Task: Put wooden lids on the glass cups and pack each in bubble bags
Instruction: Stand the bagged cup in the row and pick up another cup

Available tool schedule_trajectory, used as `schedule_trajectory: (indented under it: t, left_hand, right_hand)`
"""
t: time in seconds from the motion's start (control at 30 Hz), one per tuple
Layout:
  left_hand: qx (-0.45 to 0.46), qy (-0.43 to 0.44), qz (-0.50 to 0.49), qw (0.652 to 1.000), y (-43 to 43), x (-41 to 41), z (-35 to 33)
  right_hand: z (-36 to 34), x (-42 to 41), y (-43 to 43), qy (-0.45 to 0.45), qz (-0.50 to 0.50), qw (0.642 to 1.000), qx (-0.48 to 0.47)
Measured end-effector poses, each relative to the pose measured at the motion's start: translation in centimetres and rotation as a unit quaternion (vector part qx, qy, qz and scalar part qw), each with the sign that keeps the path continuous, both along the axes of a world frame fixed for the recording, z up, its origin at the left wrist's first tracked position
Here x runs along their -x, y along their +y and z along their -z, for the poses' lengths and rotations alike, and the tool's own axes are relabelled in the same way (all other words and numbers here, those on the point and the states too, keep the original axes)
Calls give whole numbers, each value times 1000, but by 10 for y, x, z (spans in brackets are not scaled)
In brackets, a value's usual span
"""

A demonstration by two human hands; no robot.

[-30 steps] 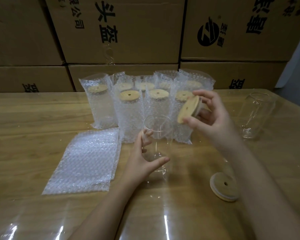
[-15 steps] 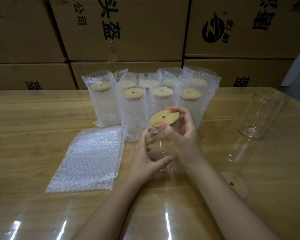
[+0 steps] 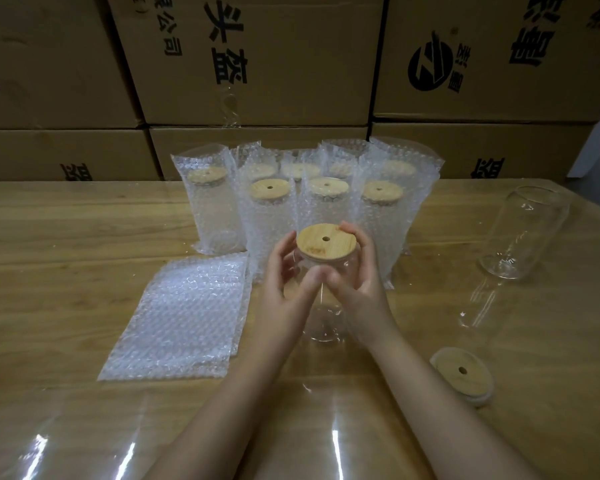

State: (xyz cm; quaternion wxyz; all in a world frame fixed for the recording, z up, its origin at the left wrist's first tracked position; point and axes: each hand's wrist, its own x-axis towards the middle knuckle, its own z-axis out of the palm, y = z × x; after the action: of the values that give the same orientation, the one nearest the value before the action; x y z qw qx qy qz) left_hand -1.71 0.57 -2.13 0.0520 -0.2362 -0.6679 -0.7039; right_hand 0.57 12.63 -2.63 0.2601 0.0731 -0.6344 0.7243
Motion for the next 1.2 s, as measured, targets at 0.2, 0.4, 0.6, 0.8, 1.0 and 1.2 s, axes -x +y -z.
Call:
schedule_trajectory:
  t: [0.2, 0.4, 0.6, 0.8, 1.0, 1.2]
  left_hand:
    - [115, 41, -67, 990, 27, 4, -35]
    - [88, 28, -61, 994, 25, 12, -33]
    - [48, 28, -61, 997, 26, 12, -30]
    - [47, 23, -46, 998, 23, 13, -29]
    - [26, -24, 20, 999, 13, -1, -19]
    - [144, -81, 131, 978, -19, -14, 19]
  right_hand:
    - [18, 0, -1, -53, 43, 990, -124]
    - [22, 1, -1, -94, 25, 990, -101]
    - [22, 0, 1, -129, 21, 986, -102]
    - [21, 0, 2, -147, 13, 984, -96]
    - [25, 1, 2, -146, 13, 985, -87]
    - [33, 4, 4, -135, 14, 987, -90]
